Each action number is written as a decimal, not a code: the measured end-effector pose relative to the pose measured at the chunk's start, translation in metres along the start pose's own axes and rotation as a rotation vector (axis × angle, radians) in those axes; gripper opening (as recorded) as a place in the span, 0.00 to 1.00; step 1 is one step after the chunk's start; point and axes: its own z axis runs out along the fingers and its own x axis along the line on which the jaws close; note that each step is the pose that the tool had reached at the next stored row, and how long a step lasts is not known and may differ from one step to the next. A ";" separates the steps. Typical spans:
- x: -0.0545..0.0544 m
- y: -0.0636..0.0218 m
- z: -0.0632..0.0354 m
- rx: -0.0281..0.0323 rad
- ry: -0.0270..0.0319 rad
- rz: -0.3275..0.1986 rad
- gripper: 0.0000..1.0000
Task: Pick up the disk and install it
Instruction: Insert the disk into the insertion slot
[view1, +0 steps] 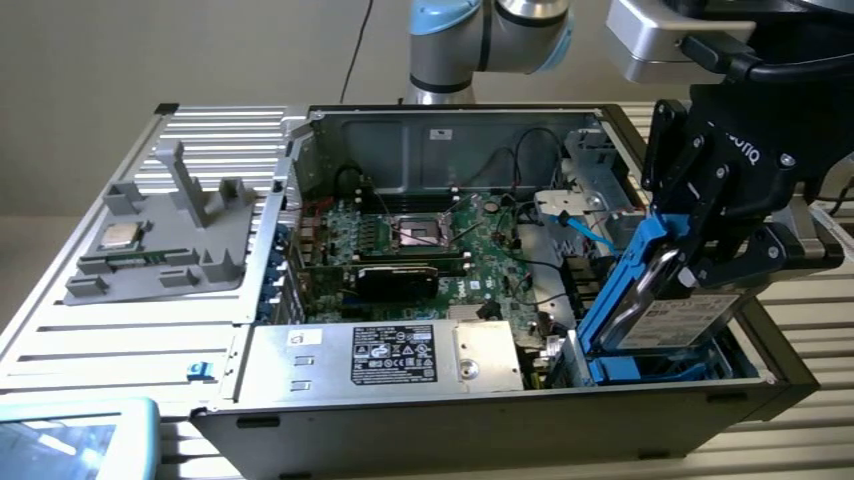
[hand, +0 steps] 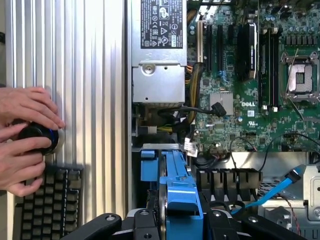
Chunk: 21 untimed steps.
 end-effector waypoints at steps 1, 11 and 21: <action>0.000 -0.0001 0.0004 -0.0001 0.0000 0.000 0.37; 0.000 0.0000 0.0009 -0.0003 -0.0068 0.000 0.37; 0.000 -0.0001 0.0023 -0.0004 -0.0109 0.000 0.37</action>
